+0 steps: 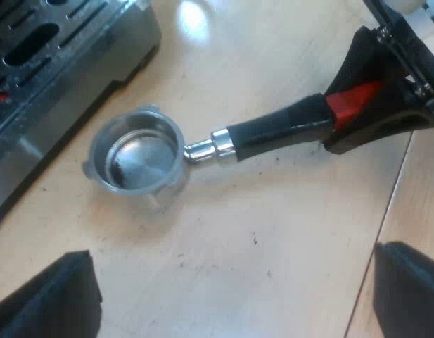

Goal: Grind coffee beans and then tamp

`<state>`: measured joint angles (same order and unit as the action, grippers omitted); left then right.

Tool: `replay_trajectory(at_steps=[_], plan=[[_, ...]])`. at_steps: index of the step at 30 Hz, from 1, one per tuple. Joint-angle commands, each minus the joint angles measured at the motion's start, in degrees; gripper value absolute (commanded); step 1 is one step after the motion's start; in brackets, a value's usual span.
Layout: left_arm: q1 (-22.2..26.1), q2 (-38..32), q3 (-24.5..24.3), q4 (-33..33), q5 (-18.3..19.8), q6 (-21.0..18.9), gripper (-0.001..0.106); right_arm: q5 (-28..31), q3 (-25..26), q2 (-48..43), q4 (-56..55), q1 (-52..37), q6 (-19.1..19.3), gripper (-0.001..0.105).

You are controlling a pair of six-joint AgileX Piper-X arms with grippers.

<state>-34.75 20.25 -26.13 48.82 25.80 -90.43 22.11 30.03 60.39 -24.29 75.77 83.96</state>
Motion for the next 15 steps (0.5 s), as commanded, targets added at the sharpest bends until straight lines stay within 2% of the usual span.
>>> replay_trajectory(at_steps=[1, 4, 5, 9, 15], plan=[[-0.40, 3.22, -0.09, -2.61, 0.65, -0.13, 0.081, -0.88, 0.39, 0.57, 2.69, -1.64, 0.30, 0.000], [-0.40, 6.74, -0.09, -5.58, 0.65, -0.13, 0.081, -1.23, 0.39, 0.72, 2.70, -1.84, 0.30, 0.000], [-0.40, 7.91, -0.09, -6.99, 0.65, -0.13, 0.081, -4.75, 0.39, 2.17, 3.52, -3.85, 0.30, 0.000], [-0.40, 10.65, -0.09, -10.21, 0.65, -0.13, 0.081, -5.69, 0.39, 5.61, 7.39, -5.57, 2.65, 0.000], [-0.40, 12.72, -0.09, -9.79, 1.68, -0.13, 0.081, -5.69, 0.39, 7.85, 7.74, -5.57, 3.36, 0.000]])
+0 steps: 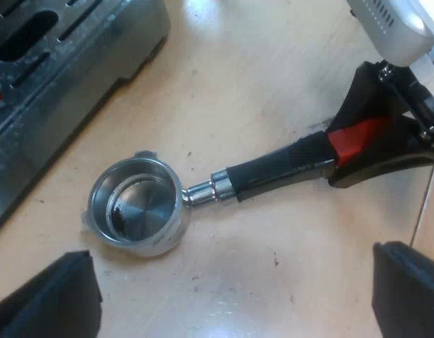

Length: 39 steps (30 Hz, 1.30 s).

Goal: Grind coffee beans and then tamp

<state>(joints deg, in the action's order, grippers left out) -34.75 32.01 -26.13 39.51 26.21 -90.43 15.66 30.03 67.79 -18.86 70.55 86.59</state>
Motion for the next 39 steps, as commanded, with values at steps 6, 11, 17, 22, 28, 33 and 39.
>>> replay_trajectory(at_steps=[6, 11, 17, 22, 28, 33, 39], plan=[[-0.40, 0.93, -0.09, -0.45, 1.68, -0.13, 0.081, 0.60, 0.39, 0.81, 1.90, -0.34, 0.73, 0.003], [-0.40, 0.93, -0.09, -0.45, 1.68, -0.13, 0.081, 0.82, 0.39, 0.81, -0.33, -0.34, 0.15, 0.052], [-0.40, 0.93, -0.09, -0.45, 1.34, -0.13, 0.081, 0.82, 0.98, 0.81, -4.12, -0.34, -2.14, 0.087], [-0.40, 0.93, -0.31, 0.14, -4.26, -0.93, 0.081, 0.82, 4.48, 0.34, -14.79, -0.34, -3.13, 0.087], [-0.40, 0.93, -3.67, 4.95, -10.03, -0.91, 0.081, 1.69, 9.43, -3.89, -20.14, -0.20, -2.21, 0.088], [-0.40, 0.93, -7.06, 8.39, -12.42, -0.91, 0.081, 1.77, 13.14, -9.08, -19.96, -0.20, 1.89, 0.088], [-0.40, 0.93, -11.18, 13.00, -16.11, -0.91, 0.081, 1.66, 16.50, -14.57, -19.11, -0.20, 6.17, 0.088]])
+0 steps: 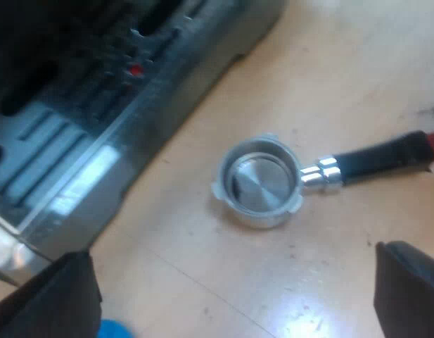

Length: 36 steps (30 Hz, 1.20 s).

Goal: Grind coffee beans and then tamp

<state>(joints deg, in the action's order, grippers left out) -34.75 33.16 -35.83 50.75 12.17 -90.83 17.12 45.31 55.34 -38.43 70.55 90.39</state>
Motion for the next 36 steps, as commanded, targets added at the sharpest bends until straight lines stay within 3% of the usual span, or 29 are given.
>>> replay_trajectory(at_steps=[1, 5, 12, 14, 18, 22, 26, 29, 36], plan=[[-0.40, -0.22, -3.27, 3.34, -4.04, -0.52, 0.081, 0.20, 1.28, -3.20, 2.00, -0.20, 3.60, 0.088], [-0.40, -0.37, -6.05, 7.07, -5.56, -1.33, 0.081, -0.10, 1.27, -4.83, 7.91, 1.83, 8.36, 0.088], [-0.40, -0.83, -7.37, 9.11, -7.71, -7.18, 0.081, -0.26, 1.15, -3.77, 13.79, 5.53, 11.03, 0.088], [-0.40, -0.22, -7.37, 9.11, -8.57, -8.25, 0.081, -0.26, 1.15, -0.80, 16.27, 5.70, 9.92, 0.088], [-0.23, 1.24, -7.37, 10.51, -13.92, -8.35, 0.081, -0.15, 1.15, 3.12, 21.41, 5.66, 9.92, 0.088], [2.21, 4.56, -7.37, 11.52, -13.78, -8.35, 0.081, -0.15, 1.15, 6.54, 24.77, 5.66, 8.89, 0.088], [7.76, 9.60, -7.37, 11.51, -13.14, -7.03, 0.081, -0.15, 1.15, 9.61, 25.74, 5.66, 4.23, 0.088], [11.67, 13.24, -7.37, 11.09, -12.17, -5.35, 0.081, -0.15, 1.15, 10.74, 25.72, 5.66, 3.18, 0.088], [12.53, 22.49, -7.37, 9.26, -11.02, -2.89, 0.081, -0.15, 1.15, 11.29, 25.72, 5.66, 2.30, 0.088]])
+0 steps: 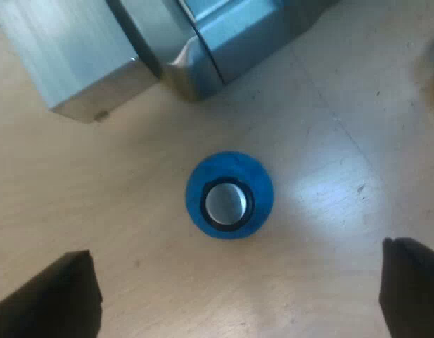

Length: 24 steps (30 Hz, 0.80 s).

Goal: Grind coffee beans and then tamp

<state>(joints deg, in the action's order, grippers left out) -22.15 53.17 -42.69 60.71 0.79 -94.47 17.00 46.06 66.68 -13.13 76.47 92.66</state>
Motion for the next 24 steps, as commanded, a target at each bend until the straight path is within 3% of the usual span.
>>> replay_trajectory(at_steps=[1, 12, 24], plan=[[-0.08, 4.05, -0.51, -0.98, 0.36, 0.91, 0.081, -0.03, 0.40, -0.05, 0.43, -0.26, 0.03, 0.088], [-0.08, 16.98, -0.51, -6.17, 0.36, 0.92, 0.078, -0.03, 0.40, -0.05, 0.43, -0.26, -1.38, 0.088], [-0.08, 22.64, 1.09, -9.34, 2.13, 0.92, 0.078, -0.03, 0.40, -0.05, 0.43, -0.26, -1.52, 0.088]])
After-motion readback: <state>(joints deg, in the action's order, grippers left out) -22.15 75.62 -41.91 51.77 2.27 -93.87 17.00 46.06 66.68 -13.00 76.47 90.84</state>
